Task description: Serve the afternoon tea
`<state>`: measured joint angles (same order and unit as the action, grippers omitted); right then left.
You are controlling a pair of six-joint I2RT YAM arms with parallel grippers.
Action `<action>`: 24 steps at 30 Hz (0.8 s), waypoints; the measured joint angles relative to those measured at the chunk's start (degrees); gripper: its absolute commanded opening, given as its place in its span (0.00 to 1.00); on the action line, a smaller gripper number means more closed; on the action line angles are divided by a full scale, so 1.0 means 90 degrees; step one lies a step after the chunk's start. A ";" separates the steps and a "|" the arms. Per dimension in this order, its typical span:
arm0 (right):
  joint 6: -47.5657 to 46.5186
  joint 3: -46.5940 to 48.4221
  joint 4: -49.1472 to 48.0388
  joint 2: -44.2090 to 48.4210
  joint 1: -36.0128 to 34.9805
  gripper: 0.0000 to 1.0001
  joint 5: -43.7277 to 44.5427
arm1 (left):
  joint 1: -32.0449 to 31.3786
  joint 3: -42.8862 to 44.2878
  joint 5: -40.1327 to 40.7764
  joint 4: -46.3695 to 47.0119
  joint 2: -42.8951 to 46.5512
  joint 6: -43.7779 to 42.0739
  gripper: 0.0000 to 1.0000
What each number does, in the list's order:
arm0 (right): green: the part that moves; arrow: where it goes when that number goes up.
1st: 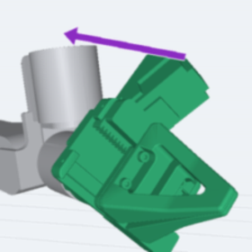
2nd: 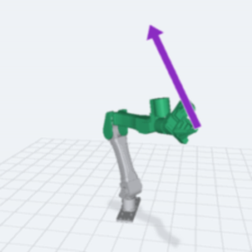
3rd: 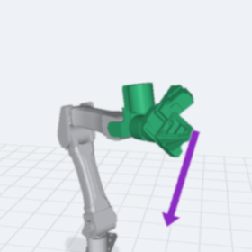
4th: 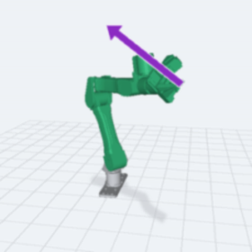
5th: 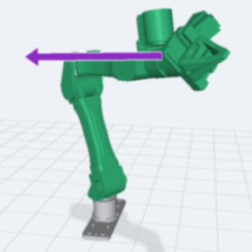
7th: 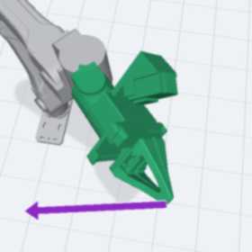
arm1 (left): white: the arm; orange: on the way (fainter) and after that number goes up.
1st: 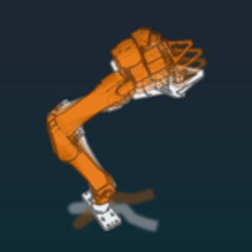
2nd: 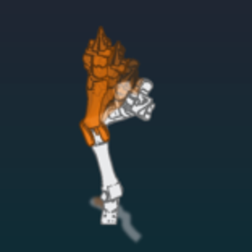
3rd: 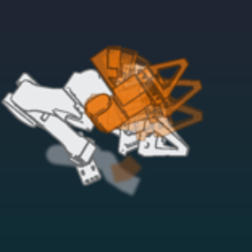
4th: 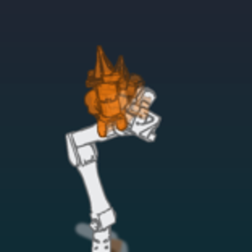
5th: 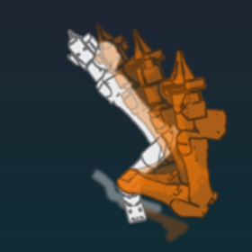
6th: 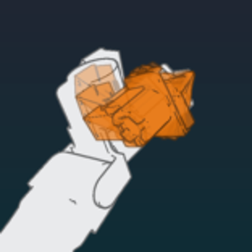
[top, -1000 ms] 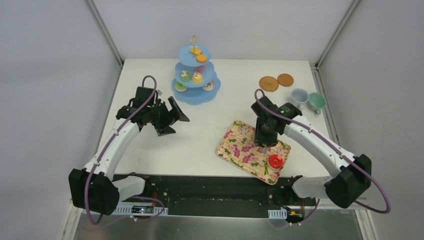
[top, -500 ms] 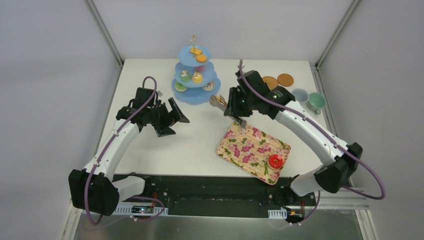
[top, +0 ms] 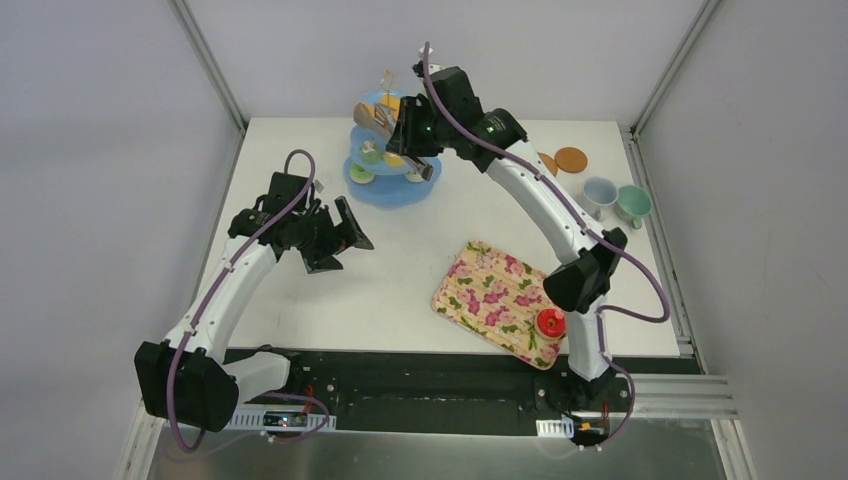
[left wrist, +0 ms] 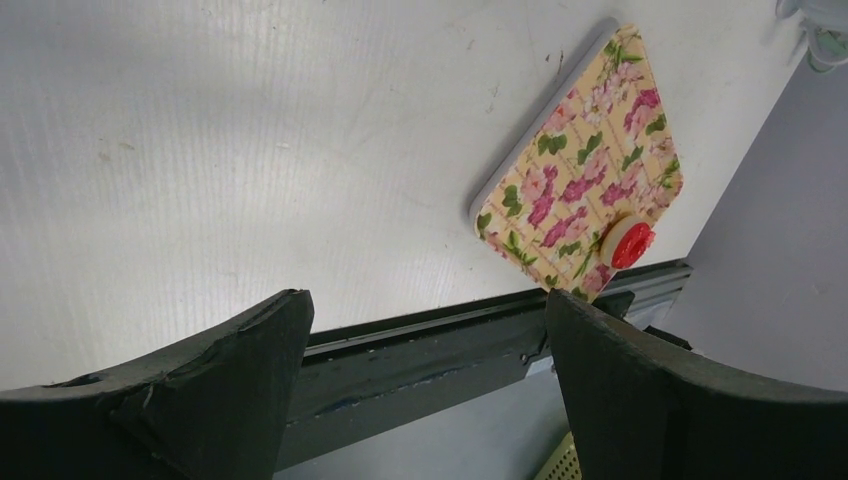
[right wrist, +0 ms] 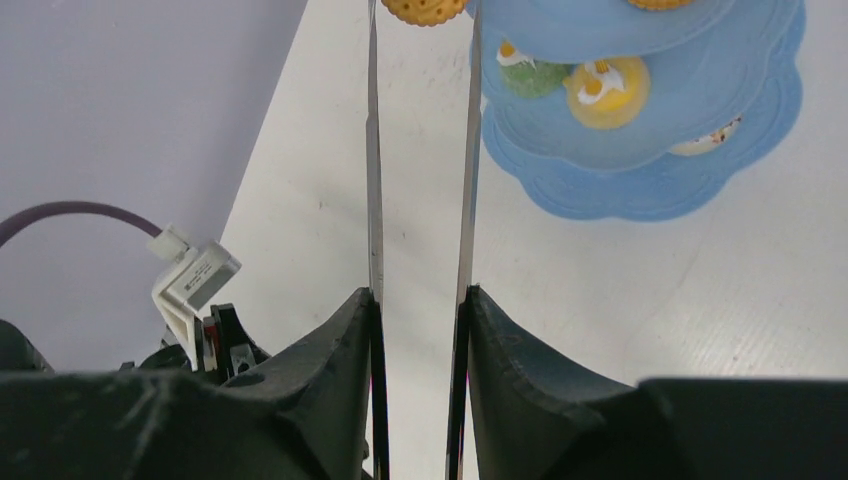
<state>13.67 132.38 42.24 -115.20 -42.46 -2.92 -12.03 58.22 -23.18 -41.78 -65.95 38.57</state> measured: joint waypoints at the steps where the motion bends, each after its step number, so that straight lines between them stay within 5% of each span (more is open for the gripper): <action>1: -0.0002 0.0221 0.0005 -0.0165 0.0019 0.31 -0.0032 | 0.0000 0.0034 0.0034 -0.0039 0.0000 -0.0049 0.91; 12: 0.0024 0.0415 -0.0053 -0.0653 0.0345 0.33 -0.0228 | 0.0000 0.0092 0.0134 -0.0134 -0.0019 -0.0231 0.91; 24: 0.0022 0.0481 -0.0199 -0.0755 0.0374 0.54 -0.0255 | 0.0002 0.0398 0.0131 -0.0185 -0.0333 -0.0437 0.91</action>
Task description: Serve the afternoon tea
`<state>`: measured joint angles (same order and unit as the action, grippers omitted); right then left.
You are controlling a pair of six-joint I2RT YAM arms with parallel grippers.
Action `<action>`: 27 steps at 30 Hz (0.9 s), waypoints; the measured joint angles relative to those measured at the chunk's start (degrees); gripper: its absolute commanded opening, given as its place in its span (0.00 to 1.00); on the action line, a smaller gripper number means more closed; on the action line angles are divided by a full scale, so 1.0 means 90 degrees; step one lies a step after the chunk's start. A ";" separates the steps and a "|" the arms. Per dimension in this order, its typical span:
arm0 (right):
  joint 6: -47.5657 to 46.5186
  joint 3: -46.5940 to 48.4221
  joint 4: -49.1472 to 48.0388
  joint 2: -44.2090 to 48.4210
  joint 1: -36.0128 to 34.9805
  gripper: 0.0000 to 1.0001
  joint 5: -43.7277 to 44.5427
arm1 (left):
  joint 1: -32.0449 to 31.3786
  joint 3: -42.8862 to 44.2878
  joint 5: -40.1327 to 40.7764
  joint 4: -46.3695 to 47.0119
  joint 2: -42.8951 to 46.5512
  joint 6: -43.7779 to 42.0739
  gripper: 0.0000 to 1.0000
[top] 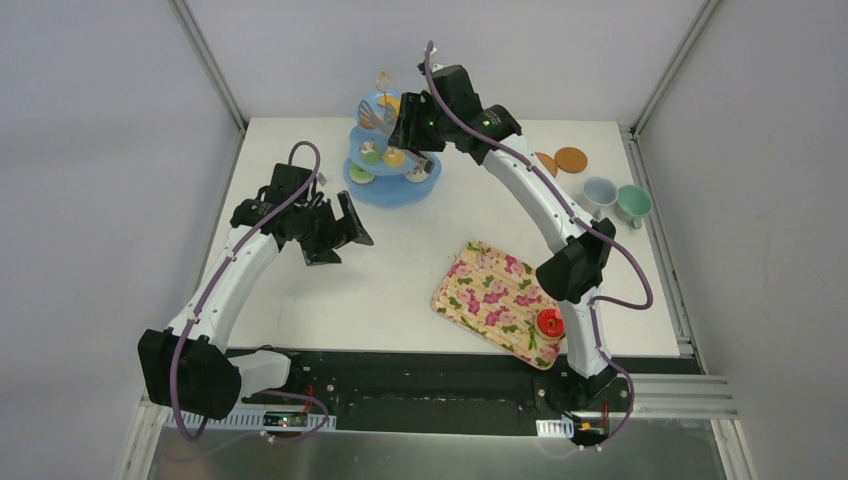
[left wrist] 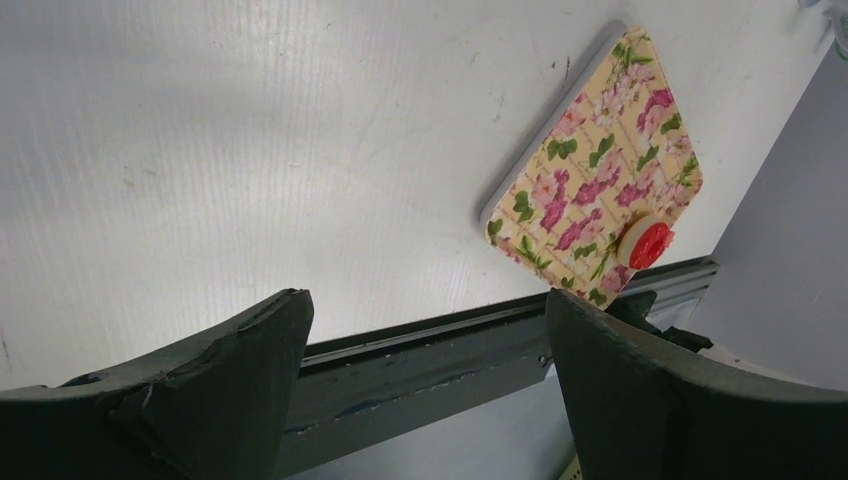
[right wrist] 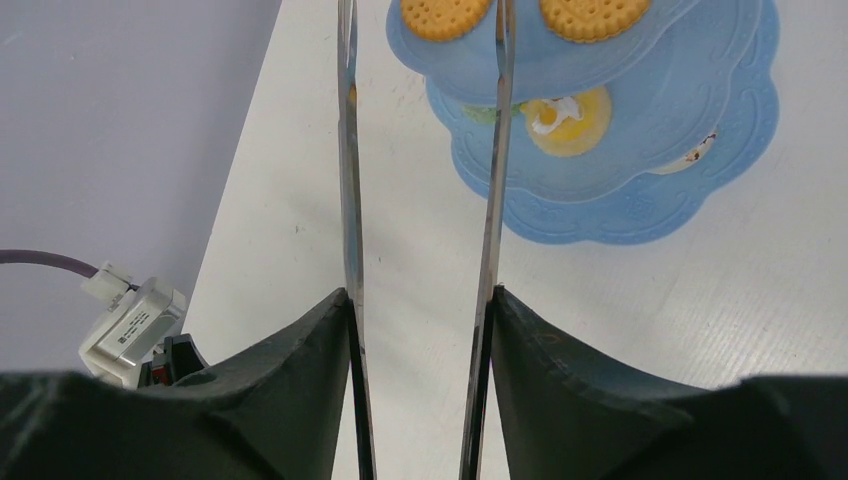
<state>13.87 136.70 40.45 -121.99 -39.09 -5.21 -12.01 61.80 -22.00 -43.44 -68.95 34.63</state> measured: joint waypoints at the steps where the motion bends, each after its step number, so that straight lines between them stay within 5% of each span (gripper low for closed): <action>1: -0.0002 0.0000 -0.0019 0.0000 0.0000 0.54 0.0000 | 0.0000 0.0036 0.0000 -0.0002 -0.0024 -0.0027 0.91; 14: -0.0083 -0.0083 0.0102 0.0308 -0.0039 0.48 -0.0194 | 0.0000 0.0255 -0.0002 -0.0075 -0.0141 -0.0136 0.91; 20: -0.0357 -0.2137 0.0389 0.2295 -0.0189 0.49 -0.0168 | 0.0000 0.0233 -0.0068 0.0002 -0.0141 -0.0083 0.91; 27: -0.0073 -0.4993 0.1088 0.5843 -0.0202 0.49 0.0656 | 0.0000 -0.0221 -0.0367 0.0559 -0.0238 0.0291 0.91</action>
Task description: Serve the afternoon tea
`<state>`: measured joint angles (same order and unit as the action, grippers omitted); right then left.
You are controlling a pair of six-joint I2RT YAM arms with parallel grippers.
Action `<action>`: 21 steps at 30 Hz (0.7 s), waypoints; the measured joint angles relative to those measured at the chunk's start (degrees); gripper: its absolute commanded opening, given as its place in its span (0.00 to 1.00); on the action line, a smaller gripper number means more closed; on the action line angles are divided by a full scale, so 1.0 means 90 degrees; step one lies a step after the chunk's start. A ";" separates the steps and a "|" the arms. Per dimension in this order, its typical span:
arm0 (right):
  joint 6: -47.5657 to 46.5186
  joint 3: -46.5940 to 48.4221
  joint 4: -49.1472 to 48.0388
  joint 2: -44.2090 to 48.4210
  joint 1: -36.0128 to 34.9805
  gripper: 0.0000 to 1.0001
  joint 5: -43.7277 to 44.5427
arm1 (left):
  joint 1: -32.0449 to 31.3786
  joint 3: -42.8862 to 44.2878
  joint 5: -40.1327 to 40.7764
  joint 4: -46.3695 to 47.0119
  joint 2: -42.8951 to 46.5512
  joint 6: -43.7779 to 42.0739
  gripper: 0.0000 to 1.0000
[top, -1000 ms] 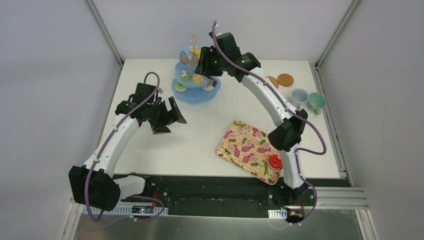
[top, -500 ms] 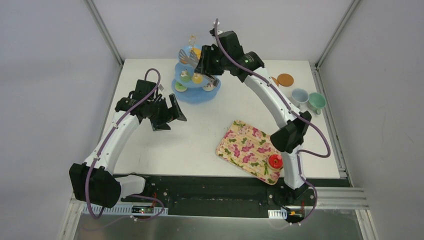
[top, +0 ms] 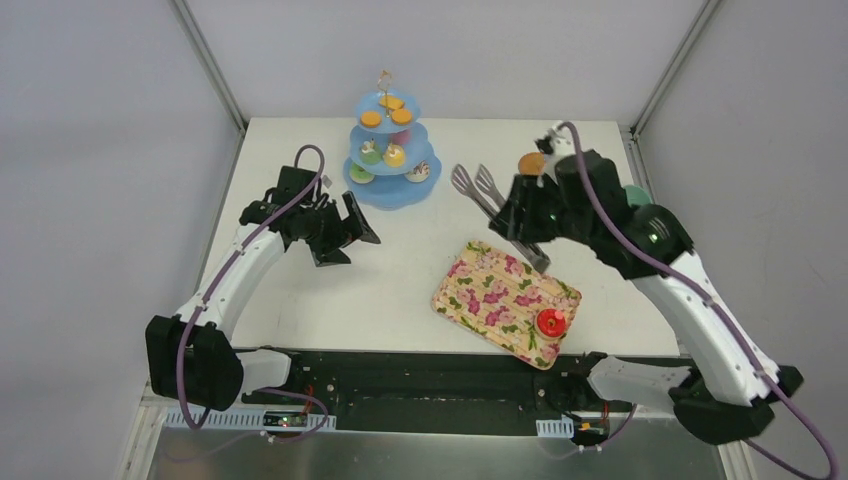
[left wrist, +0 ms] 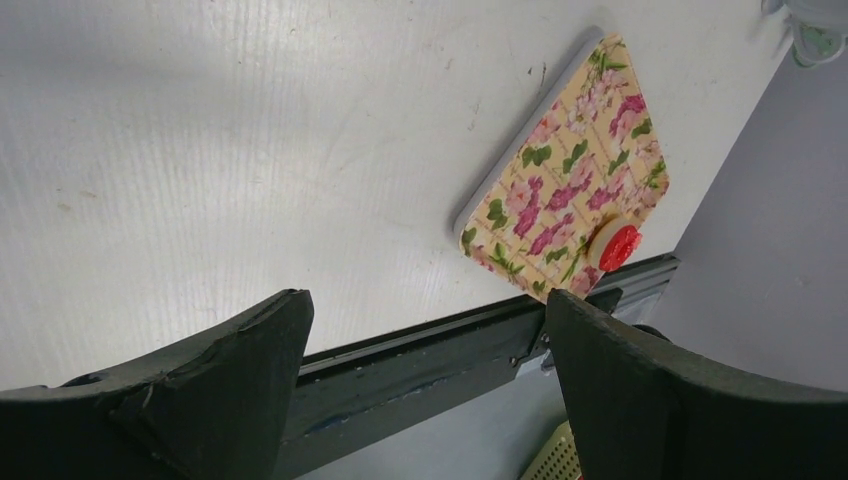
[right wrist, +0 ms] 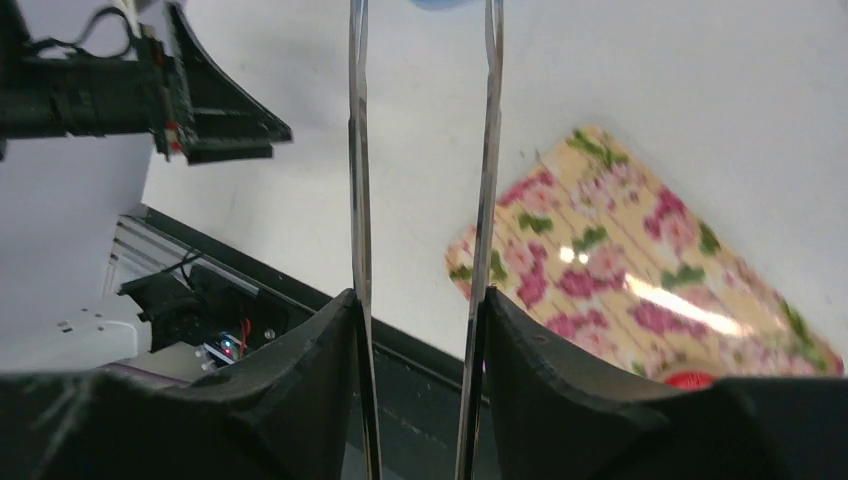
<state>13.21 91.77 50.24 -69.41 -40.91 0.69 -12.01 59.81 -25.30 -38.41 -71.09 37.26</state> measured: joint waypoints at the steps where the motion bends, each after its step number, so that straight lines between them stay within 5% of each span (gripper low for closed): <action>1: 0.0143 -0.0233 0.0180 0.0272 0.0007 0.49 0.0121 | 0.0000 -0.0073 -0.0036 0.0102 -0.0041 0.0073 0.91; 12: 0.2698 -0.2030 0.2742 0.1185 0.0022 0.52 0.0928 | 0.0000 -0.0406 -0.0163 0.0634 -0.0136 0.0420 0.91; 21: 0.3492 -0.2718 0.3402 0.1258 0.0296 0.53 0.1532 | 0.0000 -0.0568 -0.0165 0.0695 0.0000 0.0483 0.91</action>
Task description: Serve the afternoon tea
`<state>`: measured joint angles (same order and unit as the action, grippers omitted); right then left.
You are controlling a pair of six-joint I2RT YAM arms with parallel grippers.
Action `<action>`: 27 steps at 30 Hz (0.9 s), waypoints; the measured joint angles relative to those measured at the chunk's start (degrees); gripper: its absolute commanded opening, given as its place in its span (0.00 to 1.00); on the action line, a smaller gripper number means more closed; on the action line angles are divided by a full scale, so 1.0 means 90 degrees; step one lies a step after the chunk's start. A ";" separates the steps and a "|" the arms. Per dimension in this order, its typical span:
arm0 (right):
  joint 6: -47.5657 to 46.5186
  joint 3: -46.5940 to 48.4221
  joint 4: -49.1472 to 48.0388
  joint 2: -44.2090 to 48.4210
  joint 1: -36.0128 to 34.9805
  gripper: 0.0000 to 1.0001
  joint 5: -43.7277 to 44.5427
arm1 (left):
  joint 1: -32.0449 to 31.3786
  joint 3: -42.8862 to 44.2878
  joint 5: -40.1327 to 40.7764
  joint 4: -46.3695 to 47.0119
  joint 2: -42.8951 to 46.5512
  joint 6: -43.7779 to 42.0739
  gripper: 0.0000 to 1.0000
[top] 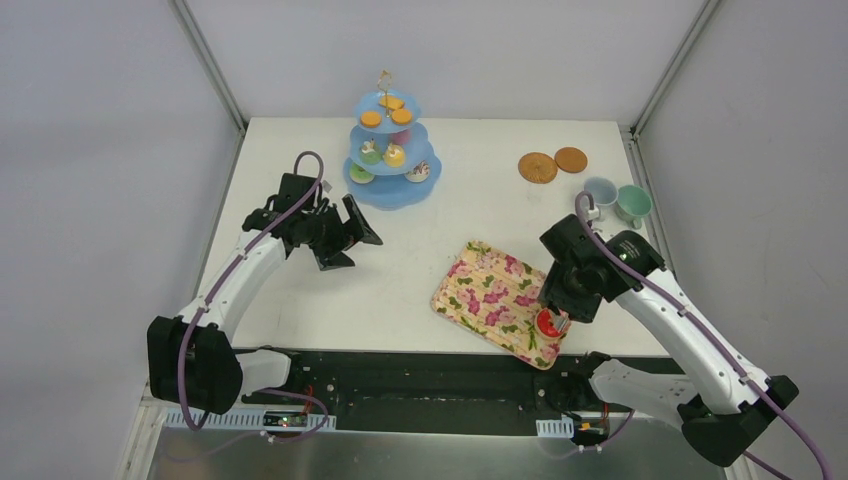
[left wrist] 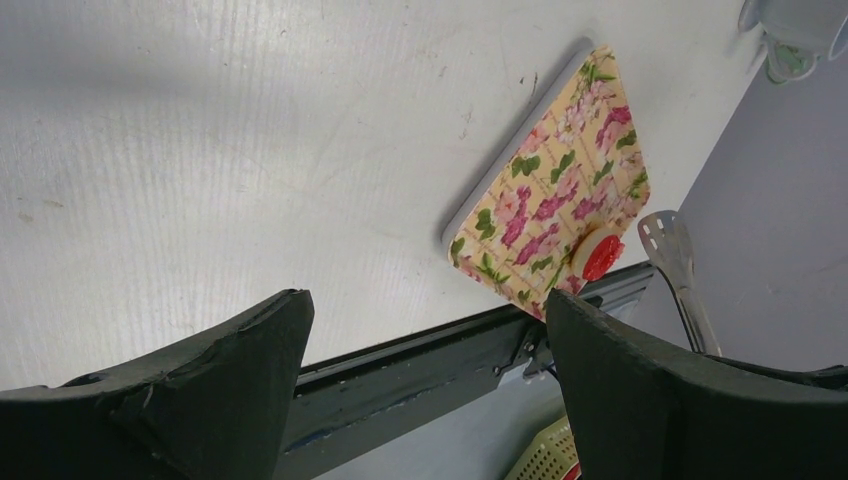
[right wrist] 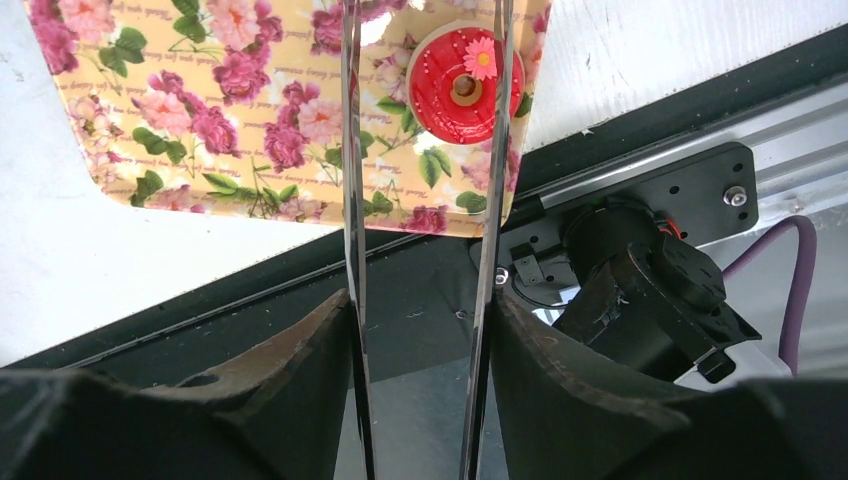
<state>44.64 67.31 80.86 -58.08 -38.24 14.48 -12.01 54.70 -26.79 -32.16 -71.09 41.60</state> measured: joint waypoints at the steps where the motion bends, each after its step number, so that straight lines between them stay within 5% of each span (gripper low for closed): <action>1: 0.0039 -0.0049 0.0000 0.0000 0.0027 0.53 0.0005 | 0.0000 0.0000 0.0000 0.0002 0.0032 0.0000 0.91; 27: 0.0182 -0.0471 0.0194 0.0299 0.0114 0.57 -0.0636 | 0.0000 -0.0027 0.0002 0.0000 0.0160 0.0102 0.90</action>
<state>46.28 63.07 82.61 -55.40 -37.21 8.75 -12.01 54.46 -26.76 -32.16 -69.65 42.52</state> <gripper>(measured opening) 0.571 0.906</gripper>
